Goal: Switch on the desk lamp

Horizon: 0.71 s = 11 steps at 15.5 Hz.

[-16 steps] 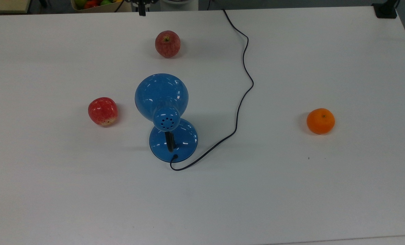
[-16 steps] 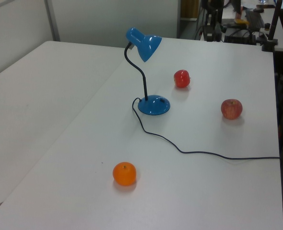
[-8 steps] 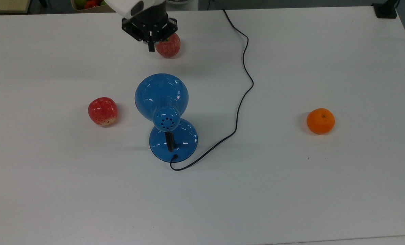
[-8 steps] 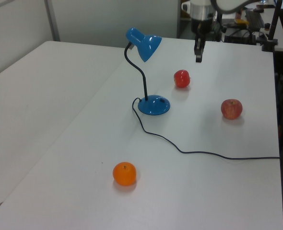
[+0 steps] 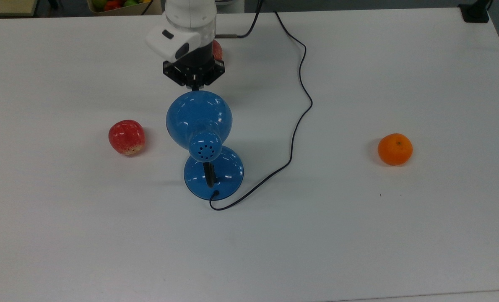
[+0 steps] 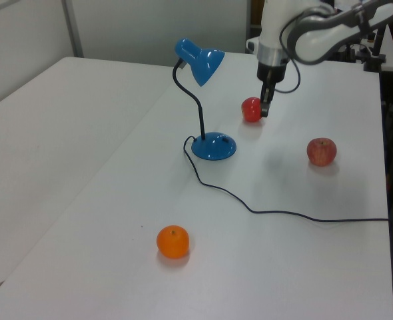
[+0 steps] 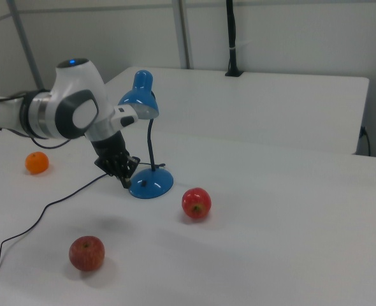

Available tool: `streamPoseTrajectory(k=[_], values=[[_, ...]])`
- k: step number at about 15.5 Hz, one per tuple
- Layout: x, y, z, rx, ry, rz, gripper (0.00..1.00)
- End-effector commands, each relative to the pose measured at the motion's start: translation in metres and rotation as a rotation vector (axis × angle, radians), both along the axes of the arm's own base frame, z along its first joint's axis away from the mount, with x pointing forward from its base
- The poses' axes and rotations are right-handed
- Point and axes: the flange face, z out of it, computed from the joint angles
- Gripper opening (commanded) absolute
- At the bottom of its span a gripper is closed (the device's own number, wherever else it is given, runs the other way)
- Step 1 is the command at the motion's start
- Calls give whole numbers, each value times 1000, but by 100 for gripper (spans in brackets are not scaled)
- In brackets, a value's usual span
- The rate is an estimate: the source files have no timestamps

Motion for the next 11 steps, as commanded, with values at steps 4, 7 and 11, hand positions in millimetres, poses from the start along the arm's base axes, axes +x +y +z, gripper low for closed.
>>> streamPoseTrajectory(k=[4,7,11], values=[[26,26,-58,34,-119,-1,0],[36,31,-73,47,-178,11,0],[45,32,-73,65,-265,19,0]])
